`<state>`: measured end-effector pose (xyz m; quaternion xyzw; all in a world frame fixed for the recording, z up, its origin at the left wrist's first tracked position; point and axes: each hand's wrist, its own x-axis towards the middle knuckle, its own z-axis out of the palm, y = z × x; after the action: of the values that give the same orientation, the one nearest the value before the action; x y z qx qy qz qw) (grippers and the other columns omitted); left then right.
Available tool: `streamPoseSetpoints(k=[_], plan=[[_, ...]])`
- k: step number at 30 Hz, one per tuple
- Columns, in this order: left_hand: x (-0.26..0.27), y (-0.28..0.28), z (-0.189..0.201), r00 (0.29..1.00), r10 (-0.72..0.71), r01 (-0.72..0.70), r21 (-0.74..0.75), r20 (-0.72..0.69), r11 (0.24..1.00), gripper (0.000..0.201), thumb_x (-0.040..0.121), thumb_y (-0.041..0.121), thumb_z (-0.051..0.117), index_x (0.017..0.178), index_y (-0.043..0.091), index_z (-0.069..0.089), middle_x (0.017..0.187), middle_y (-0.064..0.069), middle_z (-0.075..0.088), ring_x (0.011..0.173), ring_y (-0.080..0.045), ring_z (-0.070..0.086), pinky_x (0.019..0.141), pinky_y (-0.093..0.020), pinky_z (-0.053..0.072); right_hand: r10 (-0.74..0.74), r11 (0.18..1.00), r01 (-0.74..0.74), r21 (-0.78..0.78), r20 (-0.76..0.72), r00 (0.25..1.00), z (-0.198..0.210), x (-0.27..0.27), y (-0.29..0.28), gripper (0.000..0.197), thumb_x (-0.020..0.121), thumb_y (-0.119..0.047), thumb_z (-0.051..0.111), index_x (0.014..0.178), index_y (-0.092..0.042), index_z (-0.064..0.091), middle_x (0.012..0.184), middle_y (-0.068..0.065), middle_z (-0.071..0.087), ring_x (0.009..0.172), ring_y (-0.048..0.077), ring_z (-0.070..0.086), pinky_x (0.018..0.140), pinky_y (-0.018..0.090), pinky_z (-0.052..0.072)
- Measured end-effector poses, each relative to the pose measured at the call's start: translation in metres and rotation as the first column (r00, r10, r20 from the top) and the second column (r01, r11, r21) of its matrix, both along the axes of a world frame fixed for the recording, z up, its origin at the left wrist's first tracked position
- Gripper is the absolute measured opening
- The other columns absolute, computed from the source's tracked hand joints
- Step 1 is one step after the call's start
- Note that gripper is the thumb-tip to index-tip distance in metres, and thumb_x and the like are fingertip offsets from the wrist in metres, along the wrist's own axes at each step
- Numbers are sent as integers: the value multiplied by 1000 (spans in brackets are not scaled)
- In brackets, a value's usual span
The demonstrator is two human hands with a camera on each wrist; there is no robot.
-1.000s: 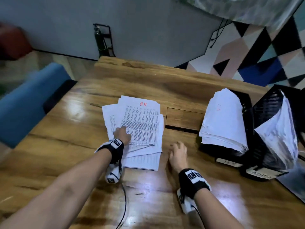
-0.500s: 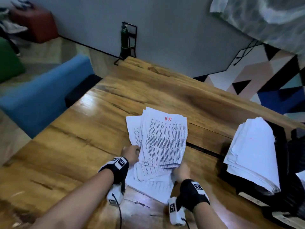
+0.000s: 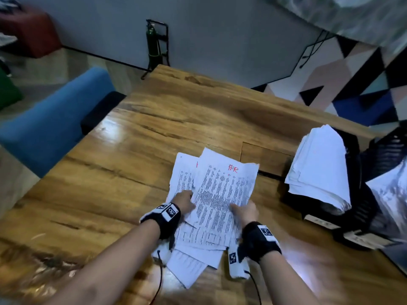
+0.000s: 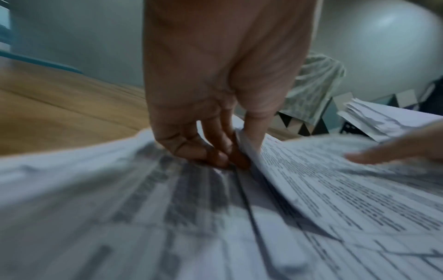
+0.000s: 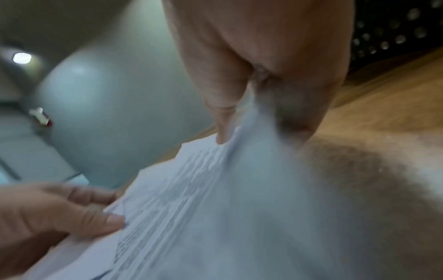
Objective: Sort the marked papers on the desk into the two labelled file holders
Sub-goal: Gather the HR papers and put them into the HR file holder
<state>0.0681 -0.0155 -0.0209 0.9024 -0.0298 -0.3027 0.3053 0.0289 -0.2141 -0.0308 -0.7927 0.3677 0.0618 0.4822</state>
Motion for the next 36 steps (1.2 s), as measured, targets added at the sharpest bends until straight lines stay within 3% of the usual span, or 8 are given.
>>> streamPoseSetpoints(k=[6,13,16,23,29,32,34,36], plan=[[-42,-29,-9,999,-35,34,-124,-2,992,48,89,31,58,130,9,50,144,-16,33,134,-32,32,108,-34,34,-266,959,270,-91,49,963,-2,-37,-30,29,85,-1,59,112,11,56,112,30,62,104,40,59,78,34,44],[-22,-19,-11,951,285,-304,194,122,933,54,84,37,59,133,26,40,154,-16,4,140,-38,10,113,-50,14,-260,964,249,91,140,955,-20,-76,-84,30,90,-9,56,117,3,59,114,19,64,96,31,61,84,38,48],[-9,-7,-15,882,446,-466,142,153,873,75,83,19,64,143,13,20,151,-22,19,139,-40,17,112,-50,22,-178,972,156,175,118,977,-28,-85,-83,28,93,-6,50,119,1,59,107,17,63,78,15,62,73,26,48],[-2,4,-20,874,255,-243,-82,413,967,21,86,3,55,104,1,67,105,-26,62,104,-37,55,82,-40,45,-333,942,336,-16,90,939,-42,-91,-90,20,91,1,37,97,-11,51,106,11,61,56,17,41,53,30,36],[-22,-20,-23,984,117,-92,-179,135,980,35,95,10,43,129,1,44,130,-18,54,115,-31,54,93,-34,42,-241,965,221,144,135,961,-30,-86,-72,40,85,-6,61,119,-4,41,105,10,50,96,25,51,88,37,42],[-33,-36,-24,998,-11,20,-159,60,987,22,96,19,44,95,1,57,104,-19,62,99,-30,58,79,-34,46,-244,948,218,232,89,966,-33,-76,-64,45,79,0,68,118,-1,46,113,12,58,101,30,58,91,44,48],[-34,-38,-23,993,104,-86,-241,62,967,27,93,20,51,68,9,47,75,-12,54,77,-23,52,62,-28,37,-291,926,269,264,49,955,-35,-76,-67,35,80,2,66,113,3,56,111,18,63,97,34,61,89,45,50],[-28,-32,-19,941,313,-259,-320,127,911,14,88,21,58,76,13,59,85,-13,61,82,-26,57,70,-34,48,-386,897,355,262,77,919,-32,-79,-76,33,82,3,62,115,8,57,111,22,63,98,35,62,90,42,47]])
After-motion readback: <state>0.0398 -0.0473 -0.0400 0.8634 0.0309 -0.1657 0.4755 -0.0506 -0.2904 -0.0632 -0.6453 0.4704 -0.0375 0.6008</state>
